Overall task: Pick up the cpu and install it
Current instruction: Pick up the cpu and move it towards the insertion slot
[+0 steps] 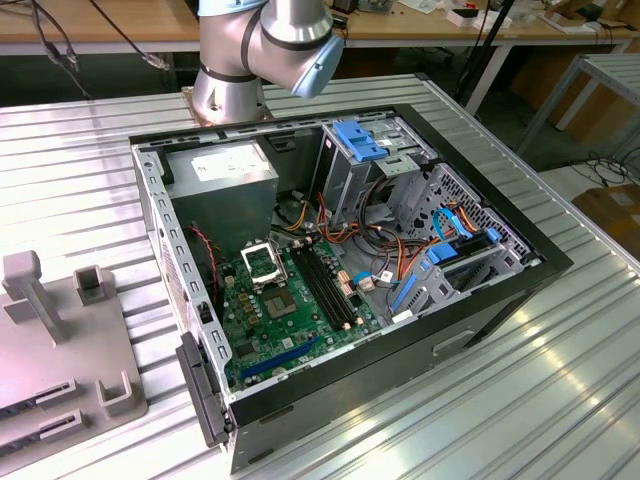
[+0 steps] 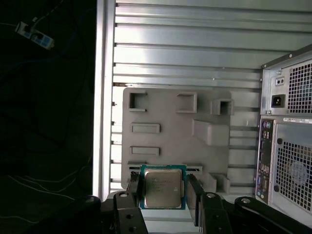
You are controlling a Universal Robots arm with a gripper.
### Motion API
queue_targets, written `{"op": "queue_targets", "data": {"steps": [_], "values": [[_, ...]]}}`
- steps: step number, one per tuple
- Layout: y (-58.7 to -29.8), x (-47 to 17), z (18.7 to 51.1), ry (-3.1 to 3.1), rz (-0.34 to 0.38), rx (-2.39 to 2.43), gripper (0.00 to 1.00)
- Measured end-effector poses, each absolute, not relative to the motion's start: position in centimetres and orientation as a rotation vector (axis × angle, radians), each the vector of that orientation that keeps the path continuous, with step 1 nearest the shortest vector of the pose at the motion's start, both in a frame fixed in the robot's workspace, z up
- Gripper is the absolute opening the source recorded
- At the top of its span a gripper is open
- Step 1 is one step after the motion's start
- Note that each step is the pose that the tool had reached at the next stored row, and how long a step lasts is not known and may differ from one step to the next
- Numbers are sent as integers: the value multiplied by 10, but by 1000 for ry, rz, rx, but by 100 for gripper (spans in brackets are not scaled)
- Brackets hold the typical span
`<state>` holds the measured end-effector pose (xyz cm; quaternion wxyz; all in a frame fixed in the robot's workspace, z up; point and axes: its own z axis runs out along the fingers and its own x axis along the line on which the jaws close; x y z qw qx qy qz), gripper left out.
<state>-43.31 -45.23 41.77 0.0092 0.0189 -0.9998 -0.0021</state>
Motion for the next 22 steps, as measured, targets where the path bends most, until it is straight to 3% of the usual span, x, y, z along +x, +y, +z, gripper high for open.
{"op": "queue_targets", "data": {"steps": [22], "values": [[-452,-413,418,-3123,-7,59,48]]}}
